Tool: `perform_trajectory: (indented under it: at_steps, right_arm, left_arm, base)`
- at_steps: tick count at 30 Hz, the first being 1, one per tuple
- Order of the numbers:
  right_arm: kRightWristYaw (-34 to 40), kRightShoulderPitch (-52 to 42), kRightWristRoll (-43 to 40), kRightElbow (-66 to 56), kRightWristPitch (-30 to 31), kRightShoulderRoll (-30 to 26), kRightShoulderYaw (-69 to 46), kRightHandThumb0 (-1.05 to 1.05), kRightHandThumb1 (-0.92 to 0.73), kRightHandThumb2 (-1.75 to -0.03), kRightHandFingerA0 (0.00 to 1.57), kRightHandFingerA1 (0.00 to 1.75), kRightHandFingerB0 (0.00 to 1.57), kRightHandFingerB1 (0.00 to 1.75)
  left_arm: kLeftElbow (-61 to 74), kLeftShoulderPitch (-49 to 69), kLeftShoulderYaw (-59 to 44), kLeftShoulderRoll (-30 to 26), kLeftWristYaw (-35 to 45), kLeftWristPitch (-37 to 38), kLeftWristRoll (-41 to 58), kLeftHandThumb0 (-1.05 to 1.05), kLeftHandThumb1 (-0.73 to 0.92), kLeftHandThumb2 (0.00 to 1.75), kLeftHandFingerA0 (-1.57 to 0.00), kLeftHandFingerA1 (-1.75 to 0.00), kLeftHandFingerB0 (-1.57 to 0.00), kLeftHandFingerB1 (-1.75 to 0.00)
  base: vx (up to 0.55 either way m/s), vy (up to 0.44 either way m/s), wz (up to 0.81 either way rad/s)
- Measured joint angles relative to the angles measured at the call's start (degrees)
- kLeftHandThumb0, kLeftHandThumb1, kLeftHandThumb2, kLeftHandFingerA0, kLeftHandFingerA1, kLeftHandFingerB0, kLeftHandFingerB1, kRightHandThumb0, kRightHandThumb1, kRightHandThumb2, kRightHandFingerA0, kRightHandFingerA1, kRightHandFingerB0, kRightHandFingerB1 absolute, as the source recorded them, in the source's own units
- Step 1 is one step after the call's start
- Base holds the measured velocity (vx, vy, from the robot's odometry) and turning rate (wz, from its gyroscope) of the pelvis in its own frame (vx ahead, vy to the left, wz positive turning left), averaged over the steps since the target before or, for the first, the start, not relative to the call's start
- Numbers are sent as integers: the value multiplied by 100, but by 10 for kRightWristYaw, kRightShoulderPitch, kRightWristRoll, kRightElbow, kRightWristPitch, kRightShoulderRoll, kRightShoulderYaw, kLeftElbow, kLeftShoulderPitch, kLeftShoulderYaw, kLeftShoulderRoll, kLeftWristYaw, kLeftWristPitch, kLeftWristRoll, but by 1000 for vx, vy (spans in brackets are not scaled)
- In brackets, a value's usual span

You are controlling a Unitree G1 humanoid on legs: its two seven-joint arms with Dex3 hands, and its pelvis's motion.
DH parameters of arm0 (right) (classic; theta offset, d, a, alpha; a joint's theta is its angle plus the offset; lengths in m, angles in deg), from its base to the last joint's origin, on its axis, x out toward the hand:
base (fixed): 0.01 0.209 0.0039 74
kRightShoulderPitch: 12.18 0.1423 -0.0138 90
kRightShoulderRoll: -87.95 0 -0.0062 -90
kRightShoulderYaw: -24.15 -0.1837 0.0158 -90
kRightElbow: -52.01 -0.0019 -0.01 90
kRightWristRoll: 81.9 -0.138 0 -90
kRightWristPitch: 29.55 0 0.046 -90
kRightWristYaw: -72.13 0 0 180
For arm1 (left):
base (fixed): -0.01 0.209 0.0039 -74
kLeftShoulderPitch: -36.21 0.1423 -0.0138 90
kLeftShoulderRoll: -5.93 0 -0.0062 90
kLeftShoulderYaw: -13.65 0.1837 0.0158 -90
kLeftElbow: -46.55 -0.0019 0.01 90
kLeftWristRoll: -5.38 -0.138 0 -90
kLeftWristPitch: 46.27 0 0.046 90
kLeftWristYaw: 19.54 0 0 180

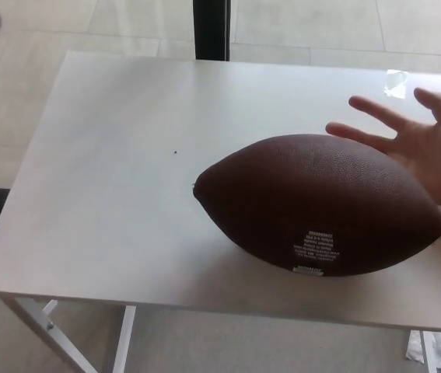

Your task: The robot uses both its hands to grab the left and right ends of a football kept in the middle of the desk infront of it, lifts it up and places it in the palm of a person

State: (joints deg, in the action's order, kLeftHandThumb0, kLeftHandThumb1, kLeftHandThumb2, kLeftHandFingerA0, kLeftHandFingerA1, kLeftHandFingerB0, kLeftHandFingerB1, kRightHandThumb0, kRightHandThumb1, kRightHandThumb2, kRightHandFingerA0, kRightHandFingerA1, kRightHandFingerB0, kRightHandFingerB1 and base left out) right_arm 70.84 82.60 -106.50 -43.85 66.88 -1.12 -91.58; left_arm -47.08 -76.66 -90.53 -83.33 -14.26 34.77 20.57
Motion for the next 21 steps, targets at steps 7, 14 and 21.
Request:
perform_trajectory:
  at_steps: [7,14,21]
  right_arm:
    - [15,-32,31,3,42,19,66,-77,-87,-67,49,47,36,31]
    - [26,-48,49,21,76,21,79,-84,-87,-67,49,48,36,32]
    - [29,-56,71,56,76,22,84,-77,-90,-68,52,51,38,33]
  left_arm:
    - [-4,22,70,24,-20,-48,-35,-80,91,67,-41,-54,-26,-42]
    - [-4,55,90,25,-28,-65,-59,-78,92,67,-44,-56,-29,-44]
    - [5,99,93,29,-27,-69,-67,-81,92,68,-42,-55,-25,-41]
  base:
    - [0,0,0]
    - [0,0,0]
    - [0,0,0]
